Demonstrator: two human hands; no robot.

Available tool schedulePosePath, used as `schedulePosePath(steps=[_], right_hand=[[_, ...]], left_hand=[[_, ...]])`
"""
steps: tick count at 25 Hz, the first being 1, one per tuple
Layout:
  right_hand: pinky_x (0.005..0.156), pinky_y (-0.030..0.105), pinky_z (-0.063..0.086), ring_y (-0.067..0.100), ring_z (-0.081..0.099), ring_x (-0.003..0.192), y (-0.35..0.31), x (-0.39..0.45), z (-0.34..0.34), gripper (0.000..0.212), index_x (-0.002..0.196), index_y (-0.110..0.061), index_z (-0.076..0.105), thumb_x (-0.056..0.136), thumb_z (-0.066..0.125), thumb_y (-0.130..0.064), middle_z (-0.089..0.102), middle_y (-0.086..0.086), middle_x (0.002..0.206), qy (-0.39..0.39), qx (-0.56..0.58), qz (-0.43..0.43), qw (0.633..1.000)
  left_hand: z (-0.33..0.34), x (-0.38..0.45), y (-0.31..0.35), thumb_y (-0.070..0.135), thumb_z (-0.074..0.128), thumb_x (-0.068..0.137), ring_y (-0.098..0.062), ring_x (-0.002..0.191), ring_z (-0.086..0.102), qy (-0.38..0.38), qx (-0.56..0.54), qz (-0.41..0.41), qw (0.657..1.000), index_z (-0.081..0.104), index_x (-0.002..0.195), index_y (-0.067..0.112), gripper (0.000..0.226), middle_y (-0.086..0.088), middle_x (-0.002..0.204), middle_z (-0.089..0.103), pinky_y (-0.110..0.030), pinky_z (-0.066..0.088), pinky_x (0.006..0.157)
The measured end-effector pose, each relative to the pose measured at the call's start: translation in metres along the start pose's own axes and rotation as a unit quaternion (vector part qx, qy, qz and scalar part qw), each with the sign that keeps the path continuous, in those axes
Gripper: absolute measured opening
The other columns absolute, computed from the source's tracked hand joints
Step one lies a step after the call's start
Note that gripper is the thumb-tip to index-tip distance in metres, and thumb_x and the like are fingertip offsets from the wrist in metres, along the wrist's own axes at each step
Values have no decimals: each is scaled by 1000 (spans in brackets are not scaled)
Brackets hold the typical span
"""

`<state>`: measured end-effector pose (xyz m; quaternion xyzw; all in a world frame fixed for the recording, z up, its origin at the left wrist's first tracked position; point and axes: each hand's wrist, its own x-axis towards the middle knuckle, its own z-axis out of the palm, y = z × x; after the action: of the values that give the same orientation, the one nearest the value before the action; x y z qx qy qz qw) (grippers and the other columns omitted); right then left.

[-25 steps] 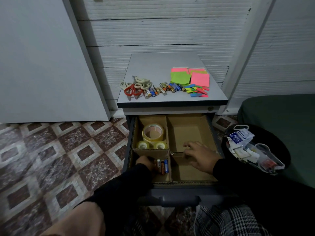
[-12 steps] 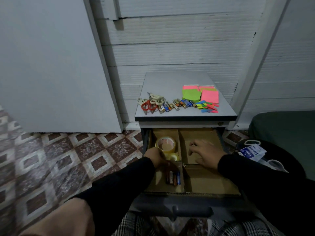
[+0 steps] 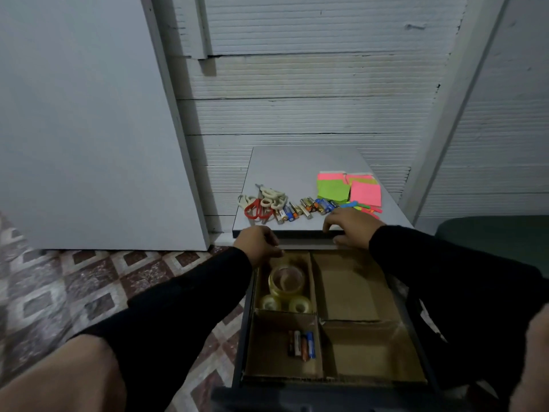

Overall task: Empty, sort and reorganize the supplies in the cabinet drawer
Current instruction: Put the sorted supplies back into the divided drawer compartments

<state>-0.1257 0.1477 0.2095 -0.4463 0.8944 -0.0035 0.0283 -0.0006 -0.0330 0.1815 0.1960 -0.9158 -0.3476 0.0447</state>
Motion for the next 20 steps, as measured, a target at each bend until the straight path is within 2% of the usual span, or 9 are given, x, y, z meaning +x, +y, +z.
schedulePosePath(steps=[5,8,10,13,17,20], right_hand=[[95,32,39,25,50,116,14,52,-22,35,122,-14,57,88,63,-18,53,9,127,20,18,7,1000],[100,34,40,26,47,122,18,85,-27,50,131,-17,51,84,67,-15,46,7,136,-15,7,9,1000],[106,36,36,26,41,129,23,104,-29,62,137,-17,44,82,70,-16,40,7,143,-52,-21,10,998],[112,35,30,25,35,135,27,123,-27,72,143,-17,36,81,72,-19,36,6,148,-96,-47,13,994],[107,34,32,27,38,133,27,133,-18,75,144,-16,36,80,73,-21,41,8,145,-131,-52,18,990],[104,33,36,26,43,129,27,138,-12,72,144,-16,36,81,71,-19,46,7,140,-120,-43,15,992]], left_hand=[[-16,19,-2,19,73,80,-13,87,58,6,2,36,999,65,97,8,21,-2,92,63,-24,49,81],[-24,26,-4,18,73,80,-14,79,59,-4,-7,62,998,64,93,9,18,-5,91,66,-29,51,81],[-27,31,-9,19,73,80,-10,72,57,-7,-6,72,997,64,92,10,17,-4,90,66,-26,50,74],[-28,40,-19,20,73,79,-8,74,58,-6,-2,73,997,65,91,12,16,-3,90,68,-19,48,69],[-26,46,-26,22,73,79,-7,77,58,-12,25,72,997,65,91,16,15,1,88,67,-11,43,66],[-23,49,-29,21,72,80,-9,84,61,-22,29,70,997,66,92,16,15,3,90,67,-13,45,73]])
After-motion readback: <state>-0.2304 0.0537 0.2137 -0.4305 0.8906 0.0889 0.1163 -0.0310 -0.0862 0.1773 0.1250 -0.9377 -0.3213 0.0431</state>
